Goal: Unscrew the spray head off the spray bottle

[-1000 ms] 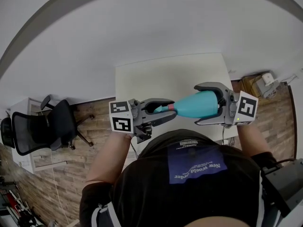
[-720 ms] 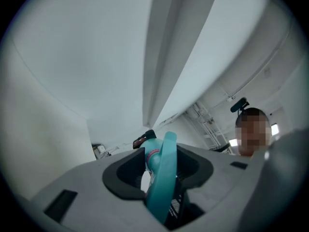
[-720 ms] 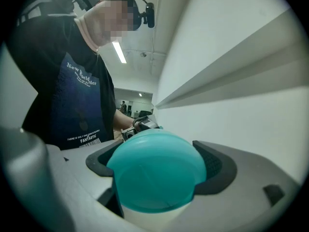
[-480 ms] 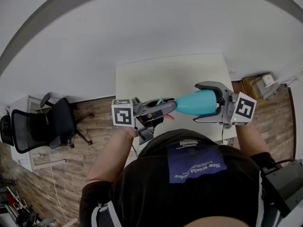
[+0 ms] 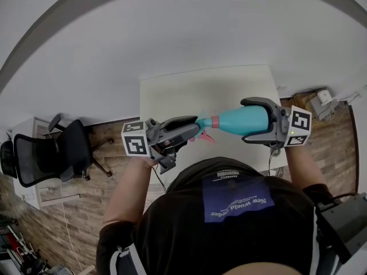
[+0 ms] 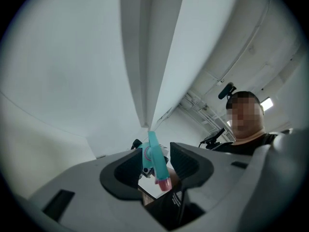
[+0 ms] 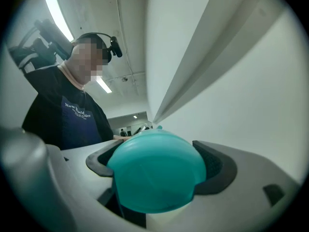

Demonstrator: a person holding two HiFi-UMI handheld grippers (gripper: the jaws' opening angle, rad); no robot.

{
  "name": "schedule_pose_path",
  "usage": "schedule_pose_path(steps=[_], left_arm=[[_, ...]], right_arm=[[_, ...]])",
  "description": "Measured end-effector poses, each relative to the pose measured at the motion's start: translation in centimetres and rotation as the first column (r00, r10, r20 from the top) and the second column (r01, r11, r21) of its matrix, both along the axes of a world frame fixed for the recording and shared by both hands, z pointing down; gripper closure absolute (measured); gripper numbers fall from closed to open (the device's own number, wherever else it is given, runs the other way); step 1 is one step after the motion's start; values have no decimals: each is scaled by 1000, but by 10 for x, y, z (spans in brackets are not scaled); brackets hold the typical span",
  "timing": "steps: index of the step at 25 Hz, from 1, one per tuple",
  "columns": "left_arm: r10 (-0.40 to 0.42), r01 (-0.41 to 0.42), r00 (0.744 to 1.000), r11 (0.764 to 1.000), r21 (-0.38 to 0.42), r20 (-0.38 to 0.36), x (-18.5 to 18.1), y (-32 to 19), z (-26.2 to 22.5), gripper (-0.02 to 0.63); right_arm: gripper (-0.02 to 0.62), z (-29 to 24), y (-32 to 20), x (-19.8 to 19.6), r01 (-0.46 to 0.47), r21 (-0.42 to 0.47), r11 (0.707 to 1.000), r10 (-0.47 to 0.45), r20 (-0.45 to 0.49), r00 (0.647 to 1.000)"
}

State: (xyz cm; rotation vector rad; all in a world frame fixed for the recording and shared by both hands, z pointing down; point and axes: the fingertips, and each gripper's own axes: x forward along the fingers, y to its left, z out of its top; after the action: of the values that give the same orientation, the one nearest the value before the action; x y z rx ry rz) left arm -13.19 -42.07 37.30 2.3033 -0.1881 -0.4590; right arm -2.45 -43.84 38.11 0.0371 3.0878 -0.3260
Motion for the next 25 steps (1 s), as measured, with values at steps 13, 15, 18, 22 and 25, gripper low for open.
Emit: schedule_pose_path(steps=[13, 15, 18, 22, 25], left_arm=[[-457, -112, 696, 692, 713, 553, -19, -1, 35, 440], [-572, -217, 601, 555, 803, 558, -15, -3, 36, 440], [-667, -333, 547, 382, 862, 506, -5, -1, 31, 440], [-706, -471, 523, 227, 852, 477, 7, 6, 26, 440], [-707, -535, 525, 158, 830, 474, 15, 10, 24, 385]], right_arm=[[156, 9, -7, 10, 59, -195, 979, -46, 68, 997], [156, 11, -7, 11, 79, -230, 970, -63, 76, 995], [156, 15, -8, 10, 99, -274, 957, -80, 79, 994], [156, 21, -7, 8, 119, -309, 943, -97, 85, 992], [156, 23, -6, 6, 133, -325, 937, -110, 88, 990]])
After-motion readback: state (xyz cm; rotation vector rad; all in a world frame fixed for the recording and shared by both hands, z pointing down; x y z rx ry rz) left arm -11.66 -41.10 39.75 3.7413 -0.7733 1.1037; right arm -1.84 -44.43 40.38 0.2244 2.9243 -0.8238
